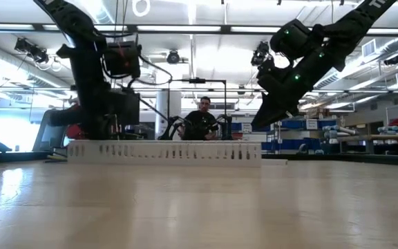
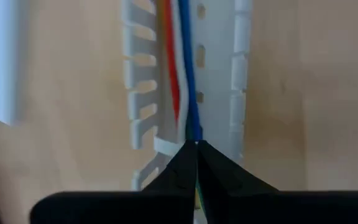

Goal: Ziptie cables
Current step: Prepare the white cable duct, then close the white cable duct

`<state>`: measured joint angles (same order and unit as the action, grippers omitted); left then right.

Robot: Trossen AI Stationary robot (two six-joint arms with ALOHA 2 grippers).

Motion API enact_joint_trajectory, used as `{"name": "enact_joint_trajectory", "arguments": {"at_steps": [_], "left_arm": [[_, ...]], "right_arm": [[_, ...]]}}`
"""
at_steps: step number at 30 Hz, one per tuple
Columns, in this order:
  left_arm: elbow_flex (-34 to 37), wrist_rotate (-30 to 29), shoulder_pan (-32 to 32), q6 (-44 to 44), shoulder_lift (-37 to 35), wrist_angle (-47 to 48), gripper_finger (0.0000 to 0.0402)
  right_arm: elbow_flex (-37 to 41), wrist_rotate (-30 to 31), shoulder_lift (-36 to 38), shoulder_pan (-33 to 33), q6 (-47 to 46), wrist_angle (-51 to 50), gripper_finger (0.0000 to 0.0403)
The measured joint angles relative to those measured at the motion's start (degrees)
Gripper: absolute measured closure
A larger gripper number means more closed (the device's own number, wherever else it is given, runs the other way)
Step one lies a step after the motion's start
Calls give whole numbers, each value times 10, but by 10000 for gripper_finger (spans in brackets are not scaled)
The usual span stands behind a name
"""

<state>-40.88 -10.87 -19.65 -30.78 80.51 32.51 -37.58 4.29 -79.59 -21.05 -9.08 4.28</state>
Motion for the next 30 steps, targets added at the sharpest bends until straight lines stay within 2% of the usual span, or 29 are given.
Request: {"name": "enact_joint_trajectory", "arguments": {"at_steps": [6,16,21,26,28,30], "left_arm": [[-1,0,0,15,-11,-49,360],[-2,0,1,60,-11,-43,295],[-32,0,1,63,-12,-25,265],[-68,3,1,63,-12,-32,259],[-73,39,1,67,-12,-77,259],[-73,102,1,85,-12,-143,259]], "right_arm": [[0,0,0,-9,3,-2,291],[0,-20,0,-24,19,-12,291],[0,-21,0,-31,18,-11,291],[0,-26,0,-31,18,-11,291],[0,-26,0,-31,18,-13,291],[0,-26,0,-31,18,-16,291]]}}
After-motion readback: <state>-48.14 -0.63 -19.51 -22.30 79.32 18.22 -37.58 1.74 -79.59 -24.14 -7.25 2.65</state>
